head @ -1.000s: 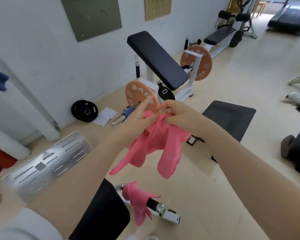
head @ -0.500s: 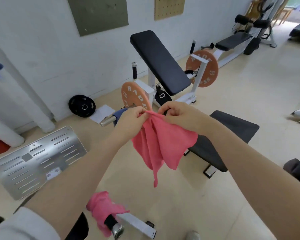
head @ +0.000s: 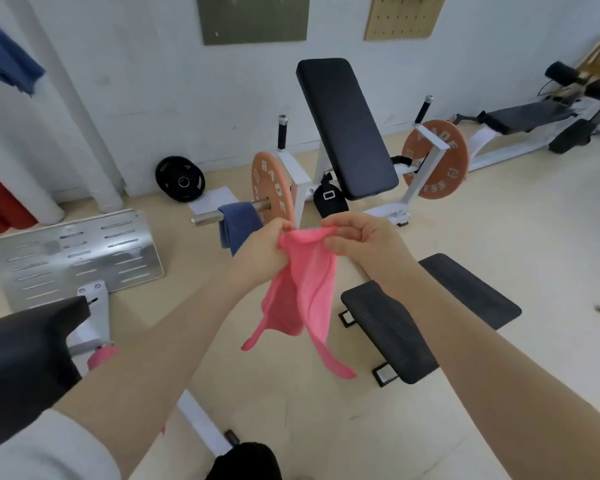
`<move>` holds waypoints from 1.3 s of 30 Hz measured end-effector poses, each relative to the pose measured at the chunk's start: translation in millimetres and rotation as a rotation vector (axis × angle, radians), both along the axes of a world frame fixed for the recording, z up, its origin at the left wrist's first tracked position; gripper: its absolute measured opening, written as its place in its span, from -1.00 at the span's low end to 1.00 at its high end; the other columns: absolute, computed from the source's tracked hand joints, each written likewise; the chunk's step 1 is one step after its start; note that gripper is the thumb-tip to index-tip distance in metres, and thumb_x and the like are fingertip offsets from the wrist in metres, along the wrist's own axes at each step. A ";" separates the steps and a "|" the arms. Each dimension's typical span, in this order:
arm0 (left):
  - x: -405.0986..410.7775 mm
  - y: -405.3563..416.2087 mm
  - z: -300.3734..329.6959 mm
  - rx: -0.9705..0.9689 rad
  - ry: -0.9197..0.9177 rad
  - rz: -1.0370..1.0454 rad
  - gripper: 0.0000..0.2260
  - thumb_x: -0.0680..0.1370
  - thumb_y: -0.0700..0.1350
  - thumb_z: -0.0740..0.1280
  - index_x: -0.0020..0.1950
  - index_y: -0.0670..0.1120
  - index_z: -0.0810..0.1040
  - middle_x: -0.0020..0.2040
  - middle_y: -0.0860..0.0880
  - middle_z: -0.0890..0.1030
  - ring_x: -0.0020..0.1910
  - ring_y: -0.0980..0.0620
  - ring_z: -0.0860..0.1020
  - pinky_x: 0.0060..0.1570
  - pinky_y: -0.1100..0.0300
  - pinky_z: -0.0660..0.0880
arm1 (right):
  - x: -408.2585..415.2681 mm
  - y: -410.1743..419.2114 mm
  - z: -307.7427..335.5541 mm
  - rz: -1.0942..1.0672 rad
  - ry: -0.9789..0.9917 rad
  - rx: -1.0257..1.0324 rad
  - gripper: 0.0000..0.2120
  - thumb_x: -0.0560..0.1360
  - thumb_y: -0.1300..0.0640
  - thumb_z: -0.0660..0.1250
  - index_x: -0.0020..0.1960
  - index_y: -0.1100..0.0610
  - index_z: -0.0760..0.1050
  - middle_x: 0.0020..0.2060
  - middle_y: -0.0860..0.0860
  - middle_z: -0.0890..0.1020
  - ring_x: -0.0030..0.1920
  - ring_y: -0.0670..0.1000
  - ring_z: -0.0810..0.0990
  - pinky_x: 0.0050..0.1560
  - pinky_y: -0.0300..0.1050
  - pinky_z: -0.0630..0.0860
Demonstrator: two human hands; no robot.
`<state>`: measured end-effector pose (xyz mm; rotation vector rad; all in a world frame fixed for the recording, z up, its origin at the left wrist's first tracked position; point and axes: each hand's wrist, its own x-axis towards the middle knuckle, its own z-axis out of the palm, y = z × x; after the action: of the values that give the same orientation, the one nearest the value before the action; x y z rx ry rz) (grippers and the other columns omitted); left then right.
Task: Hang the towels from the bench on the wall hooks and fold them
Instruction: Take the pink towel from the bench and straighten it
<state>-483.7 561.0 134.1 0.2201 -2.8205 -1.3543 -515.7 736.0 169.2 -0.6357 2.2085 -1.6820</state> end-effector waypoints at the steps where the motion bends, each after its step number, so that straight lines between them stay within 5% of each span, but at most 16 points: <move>1: 2.9 5.6 -1.3 -0.017 0.023 -0.026 -0.75 0.49 -0.24 0.20 0.14 -0.05 0.45 -0.14 0.06 0.53 -0.11 0.05 0.52 -0.13 0.25 0.45 | 0.0 2.6 -4.0 -0.043 0.150 0.156 -0.81 0.44 0.27 0.37 -0.10 -0.01 0.58 -0.28 -0.21 0.63 -0.15 -0.22 0.58 -0.07 -0.36 0.49; 4: 9.8 16.8 -1.3 -0.003 0.088 -0.043 -0.82 0.55 -0.21 0.21 0.10 -0.02 0.47 -0.28 0.00 0.52 -0.29 0.09 0.47 -0.32 0.40 0.31 | 5.0 3.4 -17.3 -0.147 0.559 0.431 -0.93 0.40 0.07 0.36 -0.18 0.01 0.63 -0.33 -0.11 0.58 -0.09 -0.03 0.44 -0.11 -0.16 0.42; 6: 9.9 19.7 -1.2 -0.131 0.122 -0.083 -0.81 0.59 -0.13 0.18 0.18 0.00 0.47 -0.12 -0.02 0.62 -0.14 0.03 0.53 -0.20 0.28 0.31 | 5.1 1.3 -27.9 -0.159 0.705 0.367 -0.84 0.37 0.01 0.34 -0.23 0.06 0.66 -0.25 -0.02 0.59 -0.07 0.01 0.37 -0.10 -0.12 0.36; 9: 11.9 24.2 -2.4 -0.389 0.075 -0.128 -0.73 0.62 -0.10 0.11 0.30 0.01 0.40 0.00 0.10 0.59 0.07 0.06 0.50 0.09 0.16 0.30 | 6.4 1.1 -28.4 -0.042 0.464 0.346 -0.91 0.45 0.18 0.31 -0.17 0.06 0.58 -0.13 -0.03 0.52 -0.03 -0.05 0.39 -0.03 -0.20 0.35; 13: 5.3 28.3 -12.7 0.295 0.067 0.096 -0.90 0.53 -0.14 0.31 0.04 -0.03 0.49 -0.18 0.10 0.63 -0.12 0.01 0.60 -0.10 0.16 0.48 | -0.7 7.3 -38.3 0.060 0.198 0.308 -0.86 0.52 0.14 0.28 -0.14 -0.10 0.43 -0.35 -0.02 0.50 -0.35 -0.11 0.40 -0.29 -0.32 0.36; 15: -1.3 31.6 -11.6 0.634 0.015 0.183 -0.92 0.50 -0.17 0.37 -0.06 -0.05 0.49 -0.22 0.02 0.62 -0.25 0.07 0.58 -0.21 0.27 0.54 | -7.9 5.3 -36.5 0.034 0.181 0.241 -0.90 0.48 0.15 0.35 -0.12 -0.05 0.51 -0.29 -0.07 0.56 -0.27 -0.16 0.48 -0.21 -0.41 0.40; 17: -8.3 31.4 -8.4 0.758 0.019 0.221 -0.94 0.50 -0.20 0.36 -0.11 -0.07 0.51 -0.25 -0.02 0.60 -0.28 0.04 0.53 -0.24 0.25 0.51 | -16.6 -1.6 -30.0 0.019 0.131 0.141 -0.92 0.45 0.18 0.39 -0.14 0.01 0.54 -0.24 -0.15 0.59 -0.21 -0.29 0.50 -0.12 -0.48 0.42; 20: -21.5 21.1 -5.0 0.727 0.060 0.190 -0.85 0.53 -0.27 0.29 -0.12 -0.04 0.57 -0.29 0.00 0.60 -0.28 0.01 0.47 -0.22 0.18 0.43 | -35.1 -18.2 -21.9 0.021 0.128 0.098 -0.88 0.45 0.18 0.38 -0.18 -0.03 0.52 -0.25 -0.20 0.56 -0.23 -0.35 0.47 -0.14 -0.54 0.38; 24: -41.9 -5.6 -2.2 0.609 0.104 0.139 -0.80 0.55 -0.31 0.24 -0.06 -0.07 0.60 -0.33 0.13 0.60 -0.40 0.25 0.50 -0.35 0.38 0.44 | -67.8 -47.3 -20.1 0.026 0.226 0.141 -0.88 0.44 0.19 0.39 -0.19 0.00 0.49 -0.14 -0.19 0.46 -0.20 -0.43 0.42 -0.14 -0.61 0.30; 27: -63.8 -33.2 -0.2 0.610 0.104 0.131 -0.80 0.56 -0.26 0.25 -0.11 0.00 0.58 -0.23 0.06 0.61 -0.34 0.27 0.55 -0.22 0.38 0.50 | -97.3 -75.3 -19.2 0.095 0.170 0.165 -0.94 0.45 0.18 0.38 -0.15 0.07 0.50 -0.30 -0.26 0.53 -0.27 -0.40 0.45 -0.18 -0.54 0.35; 32: -113.6 -97.4 12.7 0.576 0.090 0.119 -0.81 0.55 -0.17 0.29 -0.15 0.05 0.64 -0.21 -0.07 0.63 -0.24 0.02 0.56 -0.11 0.15 0.51 | -154.6 -135.6 -5.5 0.174 0.217 0.199 -0.94 0.44 0.17 0.39 -0.14 0.11 0.50 -0.15 -0.06 0.55 -0.18 -0.15 0.50 -0.12 -0.42 0.38; 35: -147.0 -133.6 33.3 0.536 0.136 0.147 -0.83 0.57 -0.20 0.25 -0.08 0.00 0.61 -0.20 0.00 0.63 -0.24 0.14 0.58 -0.07 0.25 0.52 | -188.1 -170.4 13.9 0.134 0.289 0.216 -0.87 0.43 0.15 0.40 -0.24 0.09 0.46 -0.16 -0.01 0.53 -0.21 -0.10 0.46 -0.23 -0.51 0.34; 39: -176.0 -171.3 49.4 0.532 0.182 0.082 -0.77 0.60 -0.10 0.19 -0.12 0.04 0.63 -0.31 0.03 0.54 -0.29 0.13 0.47 -0.19 0.31 0.42 | -224.1 -208.2 21.8 0.132 0.298 0.227 -0.79 0.43 0.02 0.39 -0.31 -0.01 0.41 -0.25 -0.07 0.58 -0.14 -0.06 0.56 -0.04 -0.19 0.49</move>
<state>-659.7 389.7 183.5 0.1954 -2.2305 -1.9614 -739.9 527.8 191.1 -0.9996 2.4493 -1.3171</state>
